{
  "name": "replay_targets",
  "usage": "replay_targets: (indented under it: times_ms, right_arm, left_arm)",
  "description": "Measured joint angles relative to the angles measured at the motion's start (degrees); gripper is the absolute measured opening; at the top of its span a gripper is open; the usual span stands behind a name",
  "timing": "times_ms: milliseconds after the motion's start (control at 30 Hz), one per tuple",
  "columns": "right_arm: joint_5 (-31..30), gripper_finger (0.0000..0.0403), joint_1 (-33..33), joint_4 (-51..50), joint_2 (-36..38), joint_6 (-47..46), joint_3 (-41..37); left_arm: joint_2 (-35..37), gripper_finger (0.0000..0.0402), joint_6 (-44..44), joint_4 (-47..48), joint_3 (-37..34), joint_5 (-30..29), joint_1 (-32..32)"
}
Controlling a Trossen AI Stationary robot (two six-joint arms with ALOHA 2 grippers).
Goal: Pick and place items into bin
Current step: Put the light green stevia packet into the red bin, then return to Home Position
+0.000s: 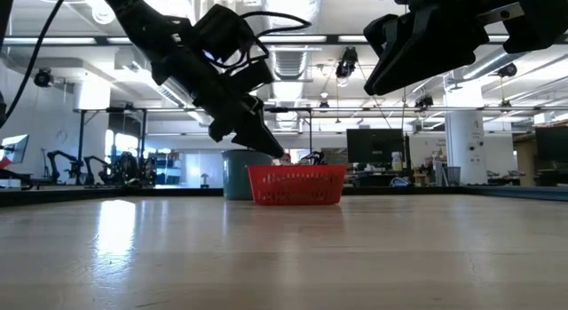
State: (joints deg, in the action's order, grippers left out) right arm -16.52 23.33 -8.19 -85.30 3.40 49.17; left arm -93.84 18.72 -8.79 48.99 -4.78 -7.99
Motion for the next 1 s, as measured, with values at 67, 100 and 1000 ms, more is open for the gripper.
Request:
replay_targets:
  times_ms: [67,100,1000]
  right_arm:
    - [0.0,0.0057,0.0,0.0,0.0,0.0,0.0]
    - [0.0,0.0057,0.0,0.0,0.0,0.0,0.0]
    - [0.3,0.0057,-0.6,-1.8,4.6,9.9,6.5]
  left_arm:
    - [0.0,0.0014,-0.1,0.4,0.0,0.0,-0.5]
    - [0.0,0.0021,-0.2,0.4,0.0,0.0,-0.7]
    - [14.9,0.0135,1.9,1.5,-0.6,-0.2,-0.1]
